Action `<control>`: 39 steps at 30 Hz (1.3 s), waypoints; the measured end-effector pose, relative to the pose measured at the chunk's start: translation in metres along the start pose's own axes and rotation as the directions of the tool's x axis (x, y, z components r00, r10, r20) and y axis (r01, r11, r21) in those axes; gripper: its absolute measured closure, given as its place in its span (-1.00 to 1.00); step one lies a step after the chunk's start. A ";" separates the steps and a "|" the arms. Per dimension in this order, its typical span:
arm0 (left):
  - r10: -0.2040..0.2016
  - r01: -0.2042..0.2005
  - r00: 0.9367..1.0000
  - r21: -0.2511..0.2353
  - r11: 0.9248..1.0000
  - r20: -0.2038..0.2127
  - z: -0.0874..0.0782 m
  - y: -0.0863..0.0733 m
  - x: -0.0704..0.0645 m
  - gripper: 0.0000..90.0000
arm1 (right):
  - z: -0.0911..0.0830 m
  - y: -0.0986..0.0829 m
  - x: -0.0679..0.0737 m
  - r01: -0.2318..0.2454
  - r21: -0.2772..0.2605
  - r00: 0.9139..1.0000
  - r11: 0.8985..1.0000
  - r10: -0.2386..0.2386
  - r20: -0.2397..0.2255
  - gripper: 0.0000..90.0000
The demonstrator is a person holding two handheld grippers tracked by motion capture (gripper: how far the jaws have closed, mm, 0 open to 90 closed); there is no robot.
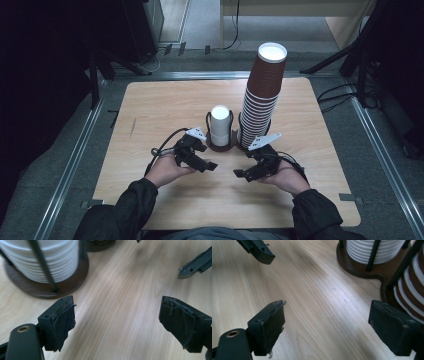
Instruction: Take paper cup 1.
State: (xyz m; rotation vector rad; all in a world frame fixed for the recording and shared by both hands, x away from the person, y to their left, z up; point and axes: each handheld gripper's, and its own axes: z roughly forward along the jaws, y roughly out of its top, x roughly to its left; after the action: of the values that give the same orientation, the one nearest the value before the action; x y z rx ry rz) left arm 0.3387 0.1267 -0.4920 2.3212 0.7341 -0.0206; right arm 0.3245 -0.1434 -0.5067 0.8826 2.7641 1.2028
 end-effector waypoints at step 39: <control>0.006 -0.006 1.000 -0.020 1.000 -0.001 -0.022 -0.004 0.010 -0.66 | -0.005 0.010 -0.004 0.047 -0.012 0.999 0.999 -0.047 0.014 0.02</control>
State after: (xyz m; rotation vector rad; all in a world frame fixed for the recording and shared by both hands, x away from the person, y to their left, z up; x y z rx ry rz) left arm 0.3411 0.1480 -0.4797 2.3046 0.7249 -0.0093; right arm 0.3314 -0.1428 -0.4973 0.8163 2.7475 1.2005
